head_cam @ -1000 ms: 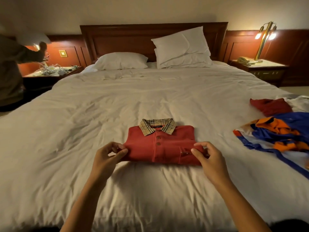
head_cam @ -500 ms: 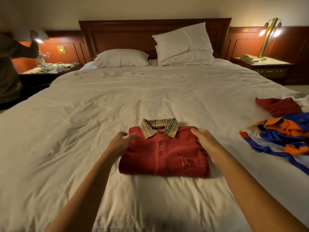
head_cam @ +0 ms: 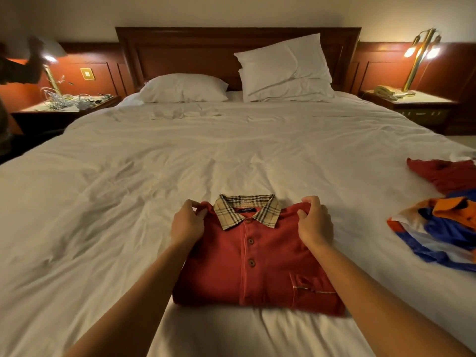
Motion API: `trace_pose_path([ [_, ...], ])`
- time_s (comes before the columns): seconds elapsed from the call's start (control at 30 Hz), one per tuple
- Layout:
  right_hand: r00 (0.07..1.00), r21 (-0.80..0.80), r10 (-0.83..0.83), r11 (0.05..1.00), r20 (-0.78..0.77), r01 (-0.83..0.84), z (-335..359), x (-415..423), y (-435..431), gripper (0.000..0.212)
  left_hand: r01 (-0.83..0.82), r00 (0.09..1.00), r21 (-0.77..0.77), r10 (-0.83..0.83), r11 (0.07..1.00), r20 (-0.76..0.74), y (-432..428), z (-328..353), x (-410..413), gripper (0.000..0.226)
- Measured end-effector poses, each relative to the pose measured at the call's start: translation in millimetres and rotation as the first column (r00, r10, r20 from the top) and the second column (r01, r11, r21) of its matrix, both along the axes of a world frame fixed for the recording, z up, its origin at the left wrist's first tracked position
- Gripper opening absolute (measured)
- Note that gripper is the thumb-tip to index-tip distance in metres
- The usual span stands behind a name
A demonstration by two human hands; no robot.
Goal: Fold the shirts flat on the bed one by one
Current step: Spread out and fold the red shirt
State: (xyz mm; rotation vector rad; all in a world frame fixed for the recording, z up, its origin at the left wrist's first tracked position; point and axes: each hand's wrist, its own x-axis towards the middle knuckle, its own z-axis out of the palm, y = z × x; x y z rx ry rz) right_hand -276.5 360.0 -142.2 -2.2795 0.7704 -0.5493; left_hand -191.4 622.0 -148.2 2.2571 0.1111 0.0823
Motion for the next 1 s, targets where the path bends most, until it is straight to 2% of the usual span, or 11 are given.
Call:
trace_pose_path([
  [0.07,0.983,-0.105,0.017,0.994,-0.18,-0.036,1,-4,0,0.041,0.067,0.997,0.113,-0.063,0.991,-0.036,-1,2,-5,0.045],
  [0.13,0.967,-0.232,0.077,0.963,-0.241,-0.135,10,-10,7,0.05,0.101,0.995,0.27,-0.1,0.957,-0.018,-5,14,-11,0.062],
  [0.2,0.92,-0.26,0.255,0.906,-0.297,-0.335,11,-18,20,0.052,0.173,0.982,0.355,-0.187,0.919,0.006,-14,25,-22,0.064],
  [0.27,0.837,-0.221,0.365,0.85,-0.408,-0.478,-1,-33,32,0.063,0.316,0.947,0.324,-0.319,0.892,-0.045,-24,22,-40,0.061],
  [0.33,0.798,-0.191,0.35,0.85,-0.491,-0.49,-13,-47,36,0.078,0.402,0.916,0.36,-0.377,0.842,-0.139,-28,3,-63,0.075],
  [0.43,0.81,-0.175,0.308,0.879,-0.5,-0.443,-19,-47,35,0.087,0.34,0.94,0.435,-0.296,0.834,-0.168,-21,-18,-73,0.088],
  [0.57,0.806,-0.154,0.267,0.903,-0.527,-0.4,-17,-26,33,0.084,0.316,0.948,0.452,-0.264,0.834,-0.176,-19,-19,-53,0.083],
  [0.67,0.822,-0.144,0.252,0.918,-0.511,-0.371,-17,-12,25,0.08,0.27,0.963,0.386,-0.253,0.882,-0.094,-20,-20,-43,0.076],
  [0.8,0.914,-0.314,0.157,0.906,-0.375,-0.284,-23,2,18,0.059,0.097,0.988,0.251,-0.123,0.963,0.092,-11,-23,-26,0.058],
  [0.87,0.929,-0.344,0.117,0.907,-0.352,-0.245,-22,9,14,0.054,0.073,0.992,0.283,-0.1,0.956,0.08,-7,-24,-15,0.049],
  [1.0,0.93,-0.396,0.065,0.892,-0.362,-0.217,-20,21,2,0.057,0.083,0.992,0.307,-0.108,0.948,0.063,-3,-24,5,0.035],
])
